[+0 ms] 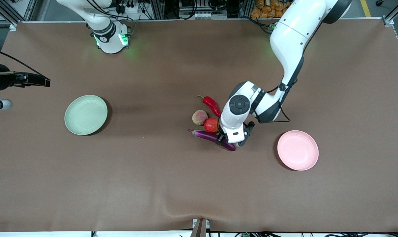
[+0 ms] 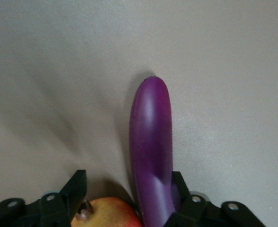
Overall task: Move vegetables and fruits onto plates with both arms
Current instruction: 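Lower the left gripper and grasp the purple eggplant, then carry the eggplant to the pink plate while the right gripper reaches out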
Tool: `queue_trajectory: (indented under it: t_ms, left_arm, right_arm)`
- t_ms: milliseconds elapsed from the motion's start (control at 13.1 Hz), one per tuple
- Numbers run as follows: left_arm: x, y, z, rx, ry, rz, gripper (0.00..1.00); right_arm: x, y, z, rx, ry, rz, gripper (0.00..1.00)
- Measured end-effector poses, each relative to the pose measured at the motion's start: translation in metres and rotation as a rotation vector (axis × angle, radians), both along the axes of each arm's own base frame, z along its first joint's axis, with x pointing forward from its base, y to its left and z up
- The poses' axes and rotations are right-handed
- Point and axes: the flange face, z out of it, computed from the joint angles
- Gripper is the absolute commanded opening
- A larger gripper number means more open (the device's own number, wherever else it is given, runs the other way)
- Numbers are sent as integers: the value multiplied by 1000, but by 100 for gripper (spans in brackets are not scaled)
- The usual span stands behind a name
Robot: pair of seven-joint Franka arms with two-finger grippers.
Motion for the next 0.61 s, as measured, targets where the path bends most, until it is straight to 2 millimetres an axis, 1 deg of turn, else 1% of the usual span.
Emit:
queue_trajectory:
  t_ms: [76,153,229,305,382,458,611]
  left_arm:
    - [1,-1,-5,-3,0,1,75]
    - [1,-3,-10,-10,-6,2,66]
    - [1,-4,-15,-16,-11,2,48]
    - [2,-4,-19,-20,-15,3,13]
    - [3,-2,-23,-19,-19,3,0]
    - [5,-1,-24,-16,-23,4,0]
    - [11,1,-20,-3,-51,-32,0]
  right_arm:
    - [0,0,0,0,3,0,100]
    - [-1,0,0,0,5,0,100]
    - [0,0,-1,0,7,0,100]
    - [0,0,-3,1,9,0,100]
    - [1,0,-4,1,13,0,100]
    - [2,0,-6,1,16,0,100]
    - [1,-2,-11,3,38,-2,100]
